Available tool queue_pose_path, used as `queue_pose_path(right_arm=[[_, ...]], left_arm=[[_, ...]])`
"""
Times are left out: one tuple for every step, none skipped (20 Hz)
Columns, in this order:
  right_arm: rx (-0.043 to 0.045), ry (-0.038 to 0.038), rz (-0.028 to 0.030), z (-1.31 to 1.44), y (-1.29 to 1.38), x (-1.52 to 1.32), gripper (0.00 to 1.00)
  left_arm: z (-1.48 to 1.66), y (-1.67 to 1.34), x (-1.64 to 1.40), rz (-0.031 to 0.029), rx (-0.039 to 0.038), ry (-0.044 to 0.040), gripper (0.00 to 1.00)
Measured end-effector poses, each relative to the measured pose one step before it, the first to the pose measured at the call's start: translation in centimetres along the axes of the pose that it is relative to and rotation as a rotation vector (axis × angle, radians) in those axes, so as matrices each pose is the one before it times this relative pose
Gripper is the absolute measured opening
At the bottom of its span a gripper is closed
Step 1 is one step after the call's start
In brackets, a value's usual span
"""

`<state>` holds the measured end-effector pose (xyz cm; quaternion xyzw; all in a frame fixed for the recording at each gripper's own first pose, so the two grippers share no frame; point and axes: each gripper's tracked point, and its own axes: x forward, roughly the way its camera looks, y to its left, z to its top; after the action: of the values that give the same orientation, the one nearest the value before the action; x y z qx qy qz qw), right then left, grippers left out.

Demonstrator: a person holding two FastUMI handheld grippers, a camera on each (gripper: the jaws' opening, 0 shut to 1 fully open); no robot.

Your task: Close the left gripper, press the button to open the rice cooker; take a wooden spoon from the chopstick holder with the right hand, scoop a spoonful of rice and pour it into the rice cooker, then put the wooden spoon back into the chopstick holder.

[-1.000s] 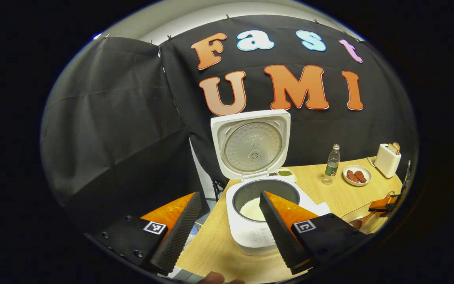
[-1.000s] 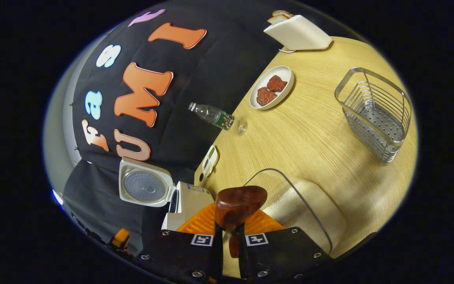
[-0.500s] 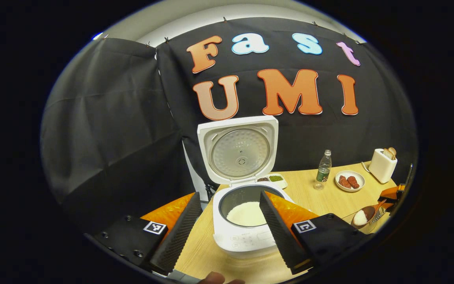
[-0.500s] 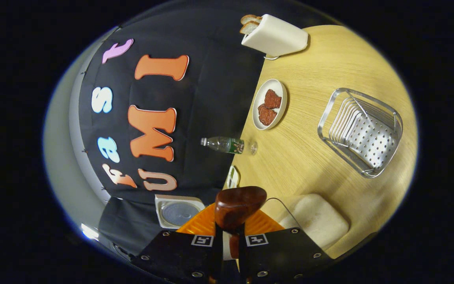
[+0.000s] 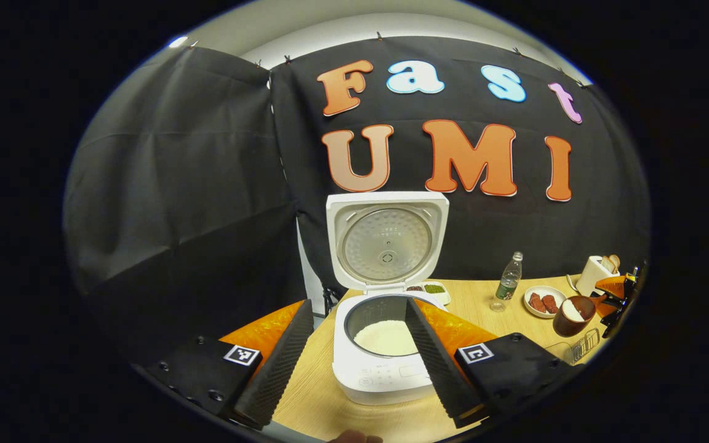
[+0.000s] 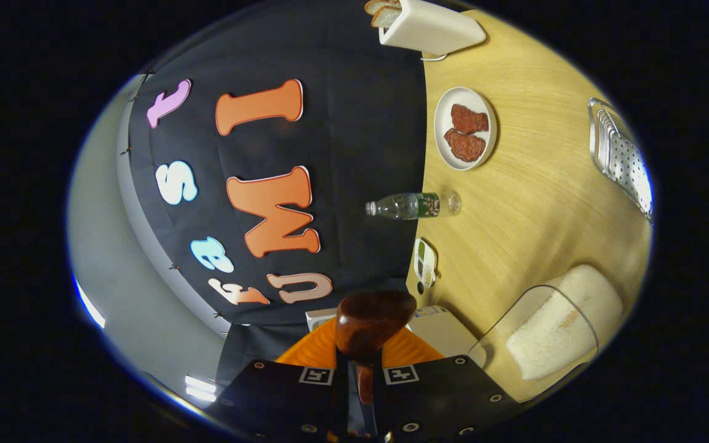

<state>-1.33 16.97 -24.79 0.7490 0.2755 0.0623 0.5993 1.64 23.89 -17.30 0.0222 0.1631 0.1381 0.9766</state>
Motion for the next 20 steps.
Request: queue_pose_path(right_arm=[[-0.00117, 0.01787, 0.00477, -0.895, 0.750, 0.797, 0.15], [-0.00291, 0.01952, 0.00659, -0.803, 0.601, 0.966, 0.15], [0.00152, 0.01569, 0.00763, -0.858, 0.707, 0.783, 0.15], [-0.00149, 0.01665, 0.00690, -0.794, 0.576, 1.133, 0.10], [0.00049, 0.01373, 0.00393, -0.865, 0.615, 1.187, 0.15], [-0.00714, 0.01353, 0.00142, -0.721, 0.471, 1.062, 0.15], [-0.00636, 0.00756, -0.00090, -0.727, 0.628, 0.907, 0.15], [-0.01377, 0.00904, -0.00142, -0.627, 0.470, 1.188, 0.15], [-0.00829, 0.00766, -0.00152, -0.760, 0.363, 1.147, 0.15], [-0.00872, 0.00890, -0.00275, -0.541, 0.218, 1.179, 0.15], [-0.00398, 0.00230, -0.00216, -0.449, 0.420, 0.870, 0.15], [-0.00966, 0.00284, -0.00713, -0.402, 0.101, 1.177, 0.15], [-0.01062, -0.00208, -0.00495, -0.553, 0.310, 1.043, 0.15], [-0.03019, 0.00054, -0.00812, -0.429, 0.140, 0.956, 0.15], [-0.02151, -0.00662, -0.01203, -0.448, 0.186, 0.941, 0.15], [-0.02969, -0.00643, -0.01825, -0.226, -0.004, 1.010, 0.16], [-0.02163, -0.00476, -0.01186, -0.427, 0.108, 0.941, 0.15], [-0.02000, -0.00603, -0.01612, -0.273, -0.158, 0.880, 0.16], [-0.01699, -0.00561, -0.01666, -0.308, -0.008, 0.676, 0.15], [-0.02441, -0.00892, -0.02121, -0.149, -0.151, 0.767, 0.16]], left_arm=[[-0.008, 0.541, 0.054, 0.00689, -0.01524, -0.00213, 1.00], [-0.136, 0.640, -0.095, 0.01081, -0.01139, -0.00264, 0.96], [-0.009, 0.879, 0.004, 0.01180, -0.00756, -0.00286, 0.96], [-0.019, 0.813, 0.089, 0.01018, -0.00847, 0.00003, 1.00], [-0.149, 0.850, 0.152, 0.01296, -0.00748, -0.00047, 1.00], [-0.059, 0.840, 0.060, 0.01131, -0.00622, 0.00043, 1.00], [-0.004, 0.937, 0.043, 0.01252, -0.00609, -0.00120, 1.00], [-0.155, 0.864, 0.171, 0.00996, -0.00584, 0.00098, 0.97], [-0.050, 0.756, 0.208, 0.01031, -0.00609, -0.00018, 0.97], [-0.038, 0.757, 0.050, 0.00653, -0.00639, 0.00280, 0.97], [-0.323, 0.762, 0.148, 0.00581, -0.00590, 0.00322, 1.00], [0.288, 1.195, 0.259, 0.00308, -0.00464, 0.00730, 0.96], [-0.311, 0.542, 0.382, 0.00185, -0.00256, 0.00644, 0.97], [-0.137, 0.379, 0.221, -0.00224, -0.00079, 0.00563, 0.99], [-0.021, 0.255, 0.321, -0.00534, 0.00322, 0.00263, 0.99], [0.004, 0.378, 0.276, -0.00268, 0.00484, 0.00256, 0.96], [-0.311, 0.501, 0.177, -0.00252, 0.00725, 0.00446, 0.97], [-0.141, 0.303, 0.261, -0.00736, 0.00328, 0.00569, 0.99], [-0.242, 0.344, 0.213, -0.00944, 0.00220, 0.00538, 0.97], [-0.244, 0.274, 0.319, -0.00822, 0.00395, 0.00636, 0.97]])
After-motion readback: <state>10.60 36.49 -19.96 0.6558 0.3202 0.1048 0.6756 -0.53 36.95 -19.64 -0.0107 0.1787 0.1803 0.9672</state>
